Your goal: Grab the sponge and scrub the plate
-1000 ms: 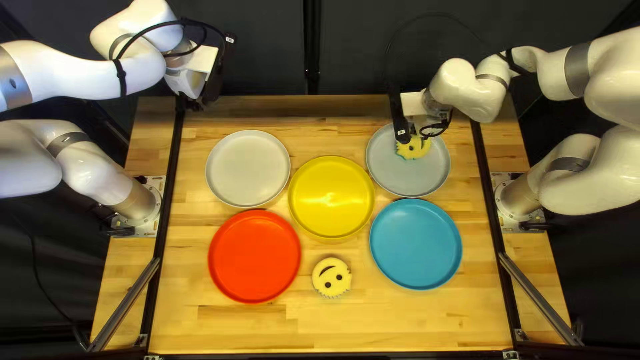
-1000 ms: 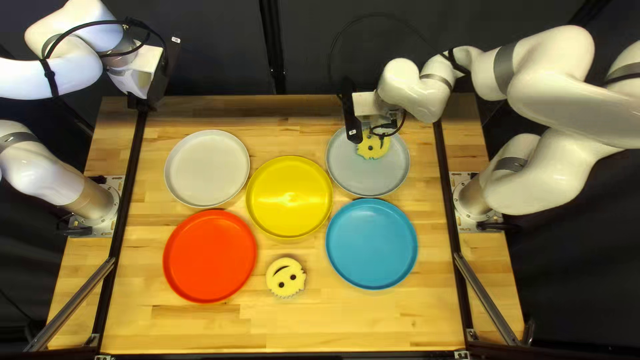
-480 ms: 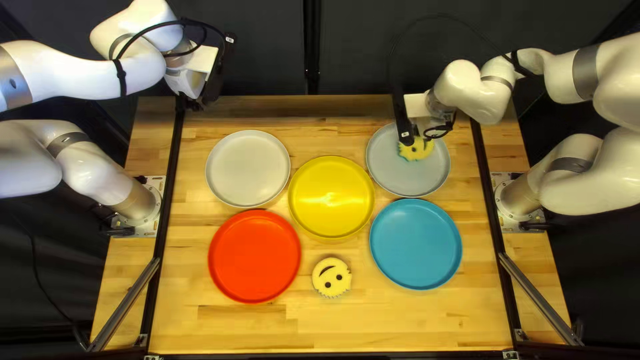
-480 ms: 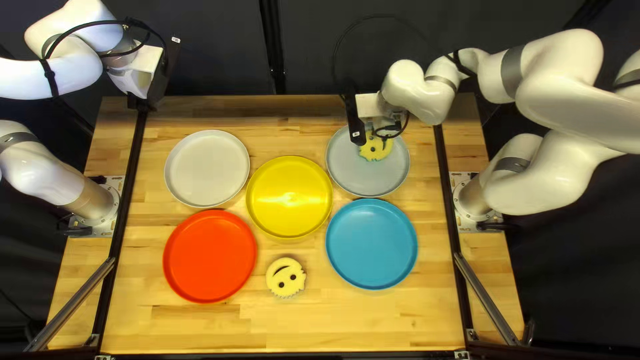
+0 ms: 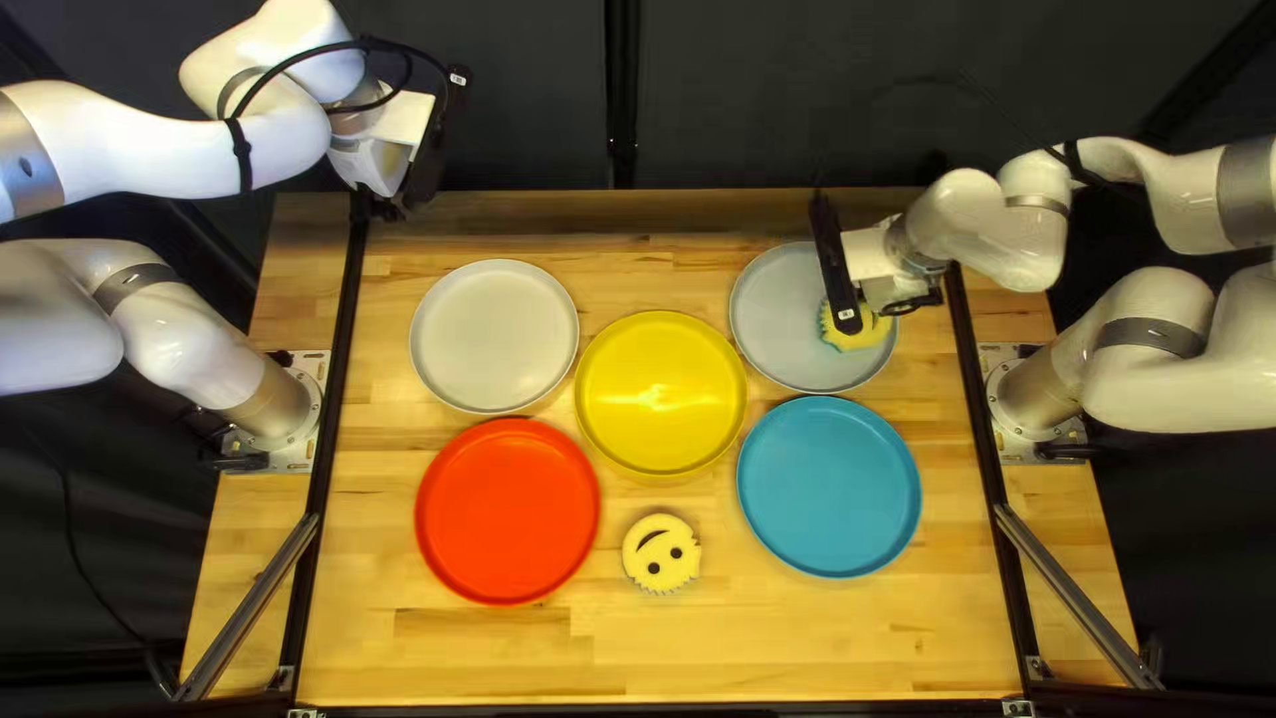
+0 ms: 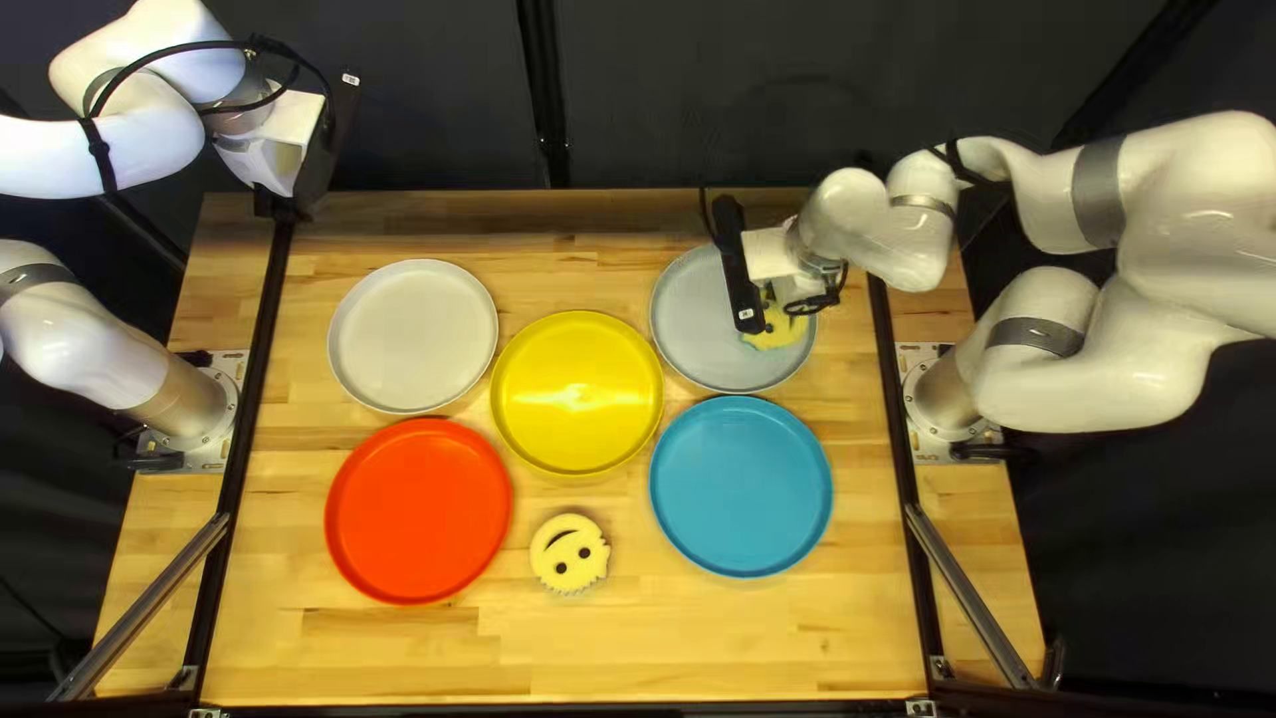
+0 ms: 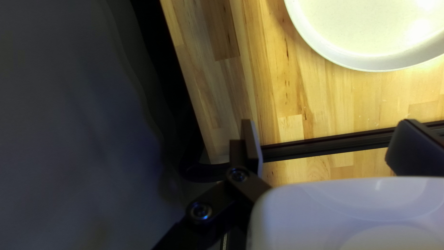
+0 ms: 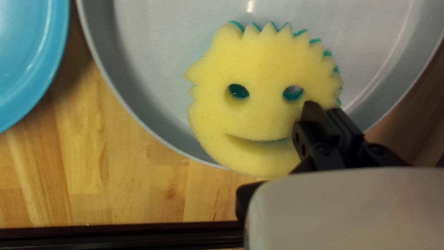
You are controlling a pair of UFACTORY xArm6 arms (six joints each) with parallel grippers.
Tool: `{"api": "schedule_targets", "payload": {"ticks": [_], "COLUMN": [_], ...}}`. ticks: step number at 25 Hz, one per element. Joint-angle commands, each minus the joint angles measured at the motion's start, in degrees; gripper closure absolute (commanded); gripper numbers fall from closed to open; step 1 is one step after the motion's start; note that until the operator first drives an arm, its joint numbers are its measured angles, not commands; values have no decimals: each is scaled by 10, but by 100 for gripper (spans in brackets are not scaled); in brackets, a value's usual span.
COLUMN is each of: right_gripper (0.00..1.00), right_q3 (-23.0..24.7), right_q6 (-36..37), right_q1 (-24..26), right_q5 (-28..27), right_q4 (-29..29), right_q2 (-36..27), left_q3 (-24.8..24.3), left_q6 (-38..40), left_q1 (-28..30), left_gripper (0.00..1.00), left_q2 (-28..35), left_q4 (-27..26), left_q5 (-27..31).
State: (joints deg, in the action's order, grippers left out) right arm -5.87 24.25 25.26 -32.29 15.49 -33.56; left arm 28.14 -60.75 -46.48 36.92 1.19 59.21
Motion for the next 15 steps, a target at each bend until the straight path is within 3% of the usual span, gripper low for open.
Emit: {"api": "schedule_targets", "payload": {"ticks": [1, 8, 15], "right_gripper": [100, 100, 100], "right_q3": [-30, -86, -93], "right_q6": [22, 75, 81], "right_q1": [31, 91, 88], "right_q5": [32, 78, 53], "right_q4": [14, 23, 21], "right_q2": [53, 156, 136], "left_q3": [0, 0, 0], "left_q6": [0, 0, 0], "left_q1": [0, 0, 0], "left_gripper": [0, 0, 0], "left_q2": [0, 0, 0], "left_q4": [0, 0, 0], "left_q5": [0, 0, 0]}}
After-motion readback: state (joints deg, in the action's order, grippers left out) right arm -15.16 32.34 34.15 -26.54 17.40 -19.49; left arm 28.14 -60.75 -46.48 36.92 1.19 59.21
